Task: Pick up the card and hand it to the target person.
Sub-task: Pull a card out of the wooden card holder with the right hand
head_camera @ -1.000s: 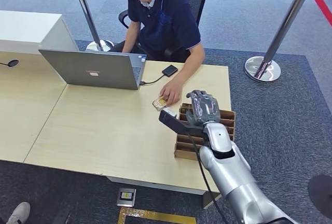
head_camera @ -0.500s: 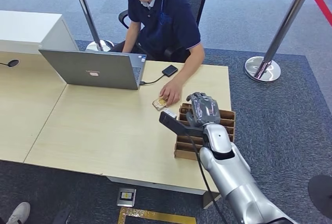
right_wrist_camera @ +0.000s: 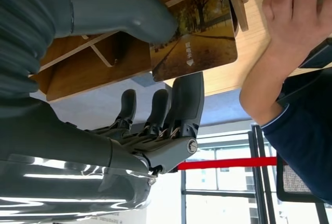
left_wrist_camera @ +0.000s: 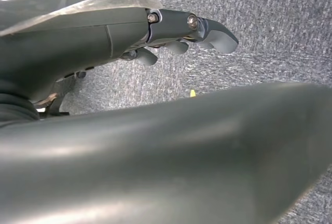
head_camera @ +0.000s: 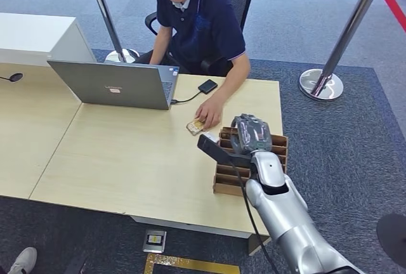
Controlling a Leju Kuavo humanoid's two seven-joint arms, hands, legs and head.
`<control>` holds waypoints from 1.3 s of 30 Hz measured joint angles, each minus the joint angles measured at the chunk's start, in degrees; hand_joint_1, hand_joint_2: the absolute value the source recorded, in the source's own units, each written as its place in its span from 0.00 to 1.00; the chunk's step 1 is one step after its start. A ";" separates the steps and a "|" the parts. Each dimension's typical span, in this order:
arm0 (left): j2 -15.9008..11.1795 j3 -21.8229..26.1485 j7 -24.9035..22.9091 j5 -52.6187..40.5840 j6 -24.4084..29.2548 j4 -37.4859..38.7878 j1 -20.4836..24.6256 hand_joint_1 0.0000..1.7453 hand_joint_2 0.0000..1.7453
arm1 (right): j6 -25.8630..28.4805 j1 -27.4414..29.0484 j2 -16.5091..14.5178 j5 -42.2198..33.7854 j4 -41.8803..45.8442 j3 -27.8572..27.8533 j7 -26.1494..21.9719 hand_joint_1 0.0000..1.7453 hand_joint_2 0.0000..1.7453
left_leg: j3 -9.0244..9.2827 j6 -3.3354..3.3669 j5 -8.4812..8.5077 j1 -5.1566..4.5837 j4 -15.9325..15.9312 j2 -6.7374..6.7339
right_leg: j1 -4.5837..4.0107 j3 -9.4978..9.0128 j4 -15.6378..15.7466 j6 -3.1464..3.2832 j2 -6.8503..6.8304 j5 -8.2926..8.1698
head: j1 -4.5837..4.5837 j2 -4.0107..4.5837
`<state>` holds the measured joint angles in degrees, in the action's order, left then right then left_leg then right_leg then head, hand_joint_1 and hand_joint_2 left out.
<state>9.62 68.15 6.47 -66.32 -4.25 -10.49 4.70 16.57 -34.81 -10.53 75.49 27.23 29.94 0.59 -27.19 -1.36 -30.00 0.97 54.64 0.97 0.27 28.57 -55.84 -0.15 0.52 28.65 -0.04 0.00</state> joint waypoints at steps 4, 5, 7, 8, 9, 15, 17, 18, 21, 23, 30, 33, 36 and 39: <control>0.00 0.00 -0.01 0.01 0.03 0.00 0.00 0.00 0.00 | 0.07 0.01 -0.01 0.16 0.00 -0.04 0.00 0.69 1.00 | 0.00 0.00 0.00 0.00 0.00 0.00 | 0.00 0.00 0.00 0.00 0.00 0.00 | 0.00 0.00; 0.00 0.00 -0.02 0.01 0.03 0.00 0.00 0.00 0.00 | 0.07 0.01 -0.01 0.26 0.01 -0.04 0.00 0.71 1.00 | 0.00 0.00 0.00 0.00 0.00 0.00 | 0.00 0.00 0.00 0.00 0.00 0.00 | 0.00 0.00; 0.00 0.00 -0.02 0.01 0.03 0.00 0.00 0.00 0.00 | 0.11 -0.01 -0.02 0.49 0.02 -0.08 0.00 0.75 1.00 | 0.00 0.00 0.00 0.00 0.00 0.00 | 0.00 0.00 0.00 0.00 0.00 0.00 | 0.00 0.00; 0.00 0.00 -0.02 0.01 0.03 0.00 0.00 0.00 0.00 | 0.15 -0.03 -0.03 0.56 0.03 -0.10 0.00 0.77 1.00 | 0.00 0.00 0.00 0.00 0.00 0.00 | 0.00 0.00 0.00 0.00 0.00 0.00 | 0.00 0.00; 0.00 0.00 -0.02 0.01 0.03 0.00 0.00 0.00 0.00 | 0.19 -0.04 -0.03 0.61 0.04 -0.13 0.00 0.82 1.00 | 0.00 0.00 0.00 0.00 0.00 0.00 | 0.00 0.00 0.00 0.00 0.00 0.00 | 0.00 0.00; 0.00 0.00 -0.02 0.00 0.01 0.02 0.01 0.00 0.00 | 0.70 -0.12 -0.15 0.90 0.06 -0.54 -0.27 1.00 1.00 | 0.01 0.00 0.00 0.00 0.00 0.00 | 0.00 -0.01 0.00 0.00 0.00 0.00 | 0.00 0.00; 0.00 0.01 -0.02 -0.01 0.01 0.02 0.01 0.00 0.00 | 0.86 -0.06 -0.19 1.09 0.07 -0.69 -0.52 1.00 1.00 | 0.01 0.00 0.00 0.00 0.00 0.00 | 0.00 -0.01 0.00 0.00 0.00 0.00 | 0.00 0.00; 0.00 0.01 -0.02 0.00 0.01 0.02 0.01 0.00 0.00 | 0.96 -0.02 -0.20 1.24 0.09 -0.80 -0.65 1.00 1.00 | 0.01 0.00 0.00 0.00 0.00 0.00 | 0.00 -0.01 0.00 0.00 0.00 0.00 | 0.00 0.00; 0.00 0.00 -0.02 0.01 0.01 0.02 0.01 0.00 0.00 | 1.42 0.08 -0.19 1.76 0.72 -1.01 -1.33 1.00 1.00 | 0.01 0.00 0.00 0.00 0.01 0.00 | 0.00 0.00 0.00 0.00 0.00 -0.01 | 0.00 0.00; 0.00 0.01 -0.02 0.04 0.01 0.02 0.01 0.00 0.00 | 1.62 0.21 -0.13 1.90 1.77 -1.02 -2.01 1.00 1.00 | 0.00 0.00 0.00 0.00 0.01 0.00 | 0.00 0.00 0.00 0.00 0.00 -0.01 | 0.00 0.00; 0.00 0.02 0.16 0.16 -0.02 0.02 0.00 0.00 0.00 | 0.09 2.88 1.34 1.90 11.99 -1.01 -3.25 1.00 1.00 | -0.02 0.01 0.00 0.00 0.01 0.00 | 0.00 0.03 0.01 0.00 0.00 0.00 | 0.00 0.00; -0.01 0.02 0.36 0.16 -0.06 0.02 -0.01 0.00 0.00 | -1.65 4.82 2.61 1.40 19.35 -0.99 -4.04 1.00 1.00 | -0.03 0.01 0.00 0.00 0.02 0.00 | 0.00 0.03 0.02 0.00 0.00 0.00 | 0.00 0.00; -0.04 0.02 0.59 0.16 -0.07 0.02 0.00 0.00 0.00 | -3.17 6.37 3.98 0.31 26.72 -0.92 -5.07 1.00 1.00 | -0.03 0.01 0.00 0.00 0.02 0.00 | 0.00 0.03 0.02 0.00 0.00 0.00 | 0.00 0.00; -0.04 0.02 0.97 0.16 -0.08 0.02 0.00 0.00 0.00 | -3.94 7.31 5.04 -0.66 32.80 -0.74 -5.85 1.00 1.00 | -0.03 0.01 0.00 0.00 0.02 0.00 | 0.00 0.03 0.01 0.00 0.00 -0.01 | 0.00 0.00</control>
<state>9.57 68.17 7.44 -66.16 -4.33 -10.47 4.70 12.63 -27.50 -5.50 74.83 60.03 29.20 -5.26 -27.22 -1.36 -30.00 0.97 54.66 0.97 0.27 28.60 -55.83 -0.15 0.52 28.64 -0.04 0.00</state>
